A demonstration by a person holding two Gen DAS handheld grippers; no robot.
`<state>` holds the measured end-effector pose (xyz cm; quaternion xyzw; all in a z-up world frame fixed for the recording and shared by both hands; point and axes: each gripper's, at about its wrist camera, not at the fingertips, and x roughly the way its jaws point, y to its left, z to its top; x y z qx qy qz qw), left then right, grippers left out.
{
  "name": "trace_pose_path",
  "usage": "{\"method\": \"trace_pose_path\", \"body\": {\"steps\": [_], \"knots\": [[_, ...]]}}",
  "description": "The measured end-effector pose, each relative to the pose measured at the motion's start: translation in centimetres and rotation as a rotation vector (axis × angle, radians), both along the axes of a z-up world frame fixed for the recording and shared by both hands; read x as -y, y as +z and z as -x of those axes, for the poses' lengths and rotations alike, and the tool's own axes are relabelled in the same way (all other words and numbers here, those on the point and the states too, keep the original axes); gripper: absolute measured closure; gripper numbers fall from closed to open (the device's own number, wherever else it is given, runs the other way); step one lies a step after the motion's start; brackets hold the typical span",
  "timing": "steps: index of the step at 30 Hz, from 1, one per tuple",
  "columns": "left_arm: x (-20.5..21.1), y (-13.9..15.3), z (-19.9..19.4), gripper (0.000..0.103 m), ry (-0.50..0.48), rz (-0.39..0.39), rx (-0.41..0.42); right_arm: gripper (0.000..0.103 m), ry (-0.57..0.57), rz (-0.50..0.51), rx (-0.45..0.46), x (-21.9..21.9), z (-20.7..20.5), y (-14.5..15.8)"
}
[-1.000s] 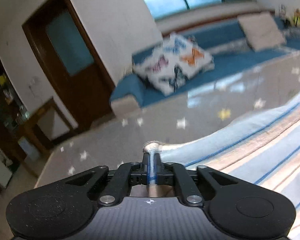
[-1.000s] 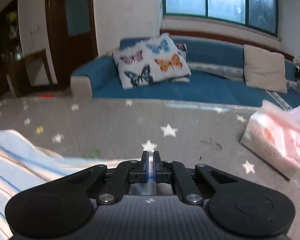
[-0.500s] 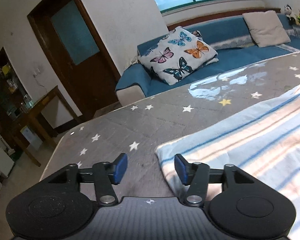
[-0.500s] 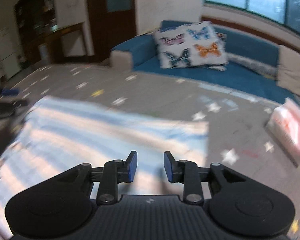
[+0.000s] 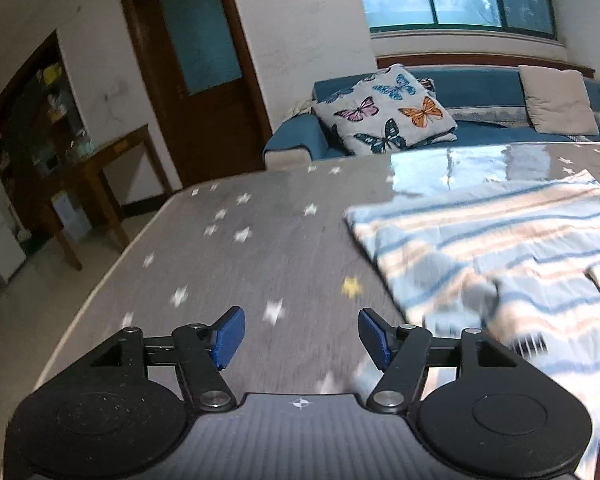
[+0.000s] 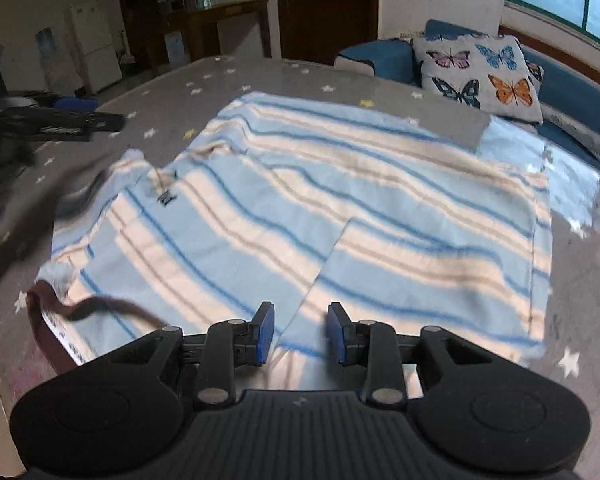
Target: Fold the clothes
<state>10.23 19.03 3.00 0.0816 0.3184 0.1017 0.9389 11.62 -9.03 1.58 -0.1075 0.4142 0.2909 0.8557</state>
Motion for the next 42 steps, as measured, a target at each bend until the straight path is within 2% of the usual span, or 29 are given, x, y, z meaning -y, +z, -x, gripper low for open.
{"method": "trace_pose_path", "body": {"steps": [1,5,6,10,15,17,19,20,21,22,24,27,29,35,40,42], "knots": [[-0.1,-0.2,0.6,0.035,0.004,0.009,-0.006,0.076,-0.005,0.007,0.009,0.0,0.3,-0.2],[-0.8,-0.8,2.4,0.035,0.016,0.051,-0.024,0.095,-0.038,0.014,0.058,0.5,1.6,-0.1],[-0.9,-0.9,2.6,0.035,0.018,0.065,-0.028,0.096,-0.052,0.009,0.073,0.8,1.9,0.2],[-1.3,-1.8,2.7,0.035,0.018,0.111,-0.051,0.097,-0.135,-0.021,0.14,2.9,3.2,1.6],[-1.3,-2.6,3.2,0.037,-0.016,0.159,-0.073,0.098,-0.322,-0.073,0.177,7.5,5.6,2.8],[-1.2,-3.0,3.2,0.047,-0.029,0.175,-0.084,0.098,-0.422,-0.09,0.18,10.1,7.0,2.8],[-1.0,-3.3,3.2,0.066,-0.041,0.184,-0.091,0.097,-0.509,-0.095,0.161,12.0,8.2,2.2],[-0.8,-3.3,3.3,0.068,-0.047,0.182,-0.092,0.097,-0.545,-0.094,0.14,12.8,8.7,1.8],[-0.6,-3.3,3.4,0.074,-0.053,0.179,-0.092,0.097,-0.562,-0.089,0.126,13.3,9.0,1.4],[-0.5,-3.4,3.6,0.084,-0.06,0.177,-0.092,0.096,-0.573,-0.084,0.116,13.6,9.3,1.1],[-0.2,-3.5,3.8,0.093,-0.072,0.172,-0.092,0.09,-0.596,-0.073,0.095,14.3,10.0,0.4],[0.5,-3.6,4.4,0.097,-0.087,0.14,-0.092,0.078,-0.572,-0.05,0.119,14.3,10.4,0.5],[0.9,-3.8,5.0,0.098,-0.088,0.119,-0.089,0.061,-0.536,-0.029,0.132,13.8,10.3,0.5],[0.9,-4.0,7.1,0.098,-0.046,0.1,-0.087,0.059,-0.387,0.084,0.197,10.7,9.8,0.0],[0.1,-3.9,8.5,0.098,-0.004,0.107,-0.088,0.058,-0.208,0.207,0.312,6.7,10.4,-0.4],[-0.1,-3.8,9.0,0.098,0.007,0.11,-0.09,0.061,-0.155,0.258,0.364,5.6,10.5,-0.7]]}}
